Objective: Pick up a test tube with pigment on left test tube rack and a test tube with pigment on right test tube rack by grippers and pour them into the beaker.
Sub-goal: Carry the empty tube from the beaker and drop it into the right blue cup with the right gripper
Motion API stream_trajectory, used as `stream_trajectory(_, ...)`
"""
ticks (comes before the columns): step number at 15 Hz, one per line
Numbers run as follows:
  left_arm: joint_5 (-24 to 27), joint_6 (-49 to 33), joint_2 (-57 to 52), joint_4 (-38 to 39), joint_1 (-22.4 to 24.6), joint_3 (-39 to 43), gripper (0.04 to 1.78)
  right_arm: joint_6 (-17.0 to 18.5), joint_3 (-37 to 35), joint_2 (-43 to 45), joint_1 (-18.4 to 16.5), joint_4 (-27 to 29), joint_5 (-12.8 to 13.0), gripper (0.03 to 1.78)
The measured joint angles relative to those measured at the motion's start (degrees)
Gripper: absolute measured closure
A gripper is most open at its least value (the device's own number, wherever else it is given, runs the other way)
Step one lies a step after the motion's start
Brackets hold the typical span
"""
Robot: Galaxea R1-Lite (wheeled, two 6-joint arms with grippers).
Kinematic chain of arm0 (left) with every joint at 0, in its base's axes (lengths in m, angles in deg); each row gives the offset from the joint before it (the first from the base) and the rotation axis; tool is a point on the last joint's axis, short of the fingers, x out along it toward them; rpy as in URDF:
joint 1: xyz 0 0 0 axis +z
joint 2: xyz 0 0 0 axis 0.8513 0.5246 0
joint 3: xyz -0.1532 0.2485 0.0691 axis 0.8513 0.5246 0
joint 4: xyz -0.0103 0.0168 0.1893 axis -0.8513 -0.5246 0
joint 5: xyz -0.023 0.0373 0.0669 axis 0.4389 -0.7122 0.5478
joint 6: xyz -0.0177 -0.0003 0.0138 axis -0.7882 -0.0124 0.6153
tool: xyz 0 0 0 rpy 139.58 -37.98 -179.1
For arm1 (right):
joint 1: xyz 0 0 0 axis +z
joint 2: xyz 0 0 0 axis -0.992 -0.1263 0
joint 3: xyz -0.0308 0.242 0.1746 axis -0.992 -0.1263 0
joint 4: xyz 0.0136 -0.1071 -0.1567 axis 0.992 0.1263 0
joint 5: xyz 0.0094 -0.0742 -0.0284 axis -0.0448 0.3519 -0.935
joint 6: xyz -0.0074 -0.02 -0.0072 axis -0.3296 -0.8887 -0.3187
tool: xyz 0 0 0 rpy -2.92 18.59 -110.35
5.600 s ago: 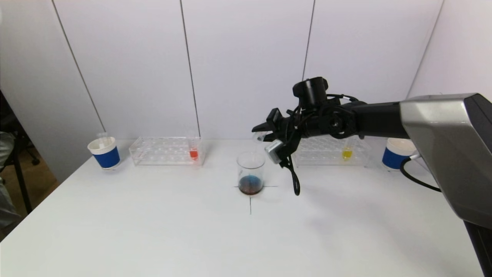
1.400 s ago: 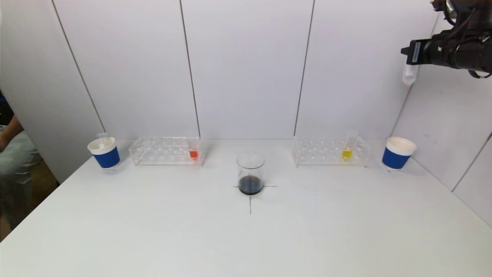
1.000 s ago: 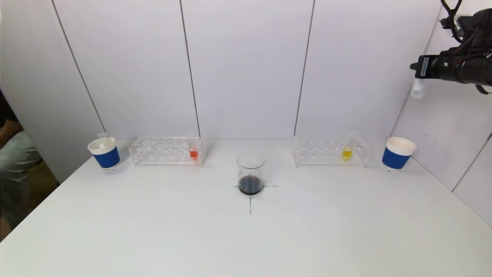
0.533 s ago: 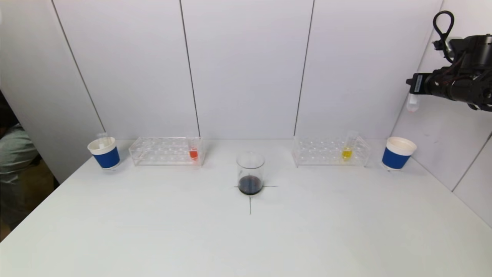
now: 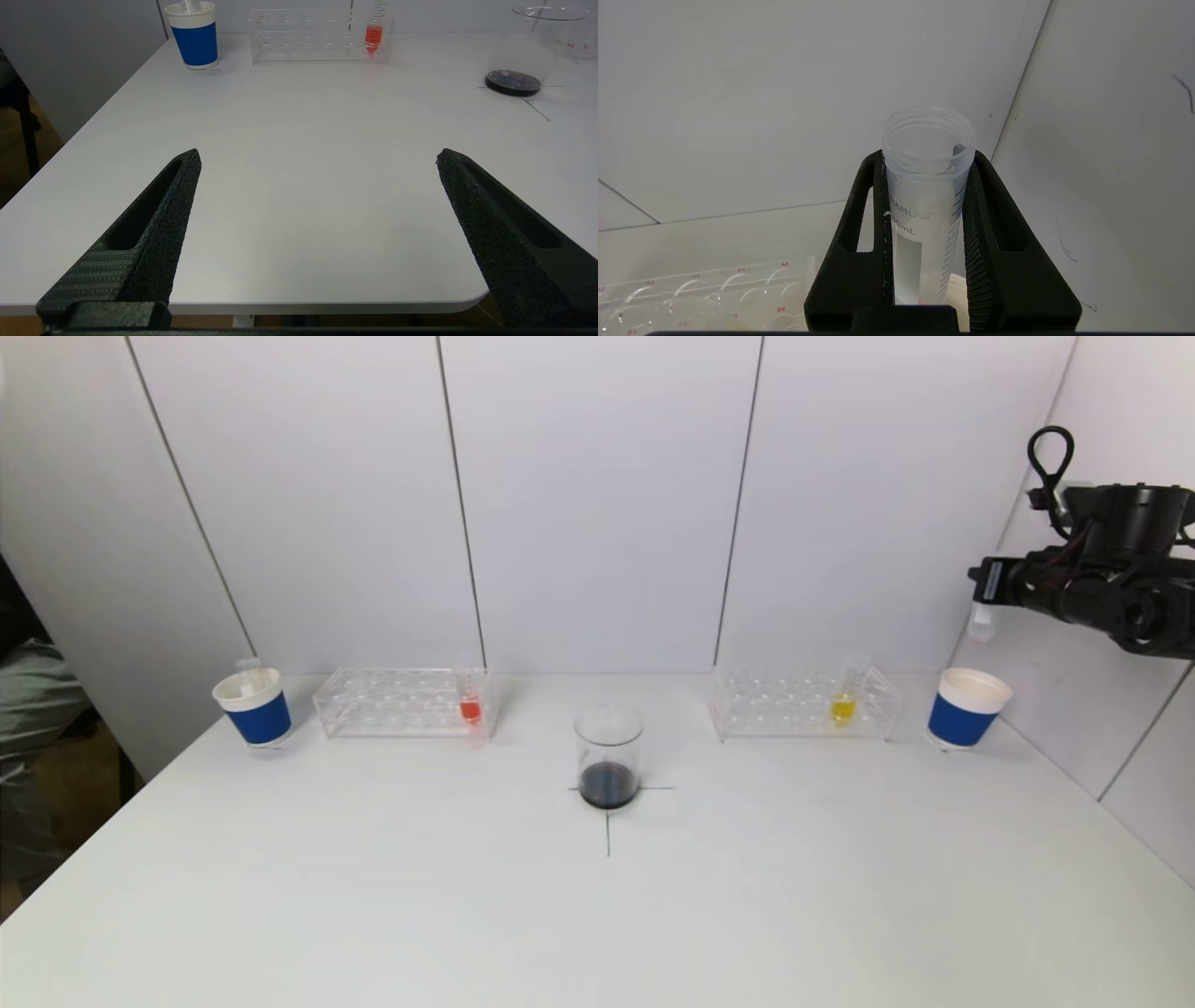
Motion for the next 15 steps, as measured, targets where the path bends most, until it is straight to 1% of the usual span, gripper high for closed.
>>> stream_trajectory(8, 0.0, 0.0, 0.0, 0.0, 0.0, 0.0, 0.06, 0.1, -5.1, -3.6, -1.4, -7.1, -0.1, 1.33)
stream_trajectory(15, 0.0, 0.0, 0.0, 0.0, 0.0, 0.0, 0.06, 0.1, -10.1, -4.9, -1.6, -12.3, -0.1, 1.33)
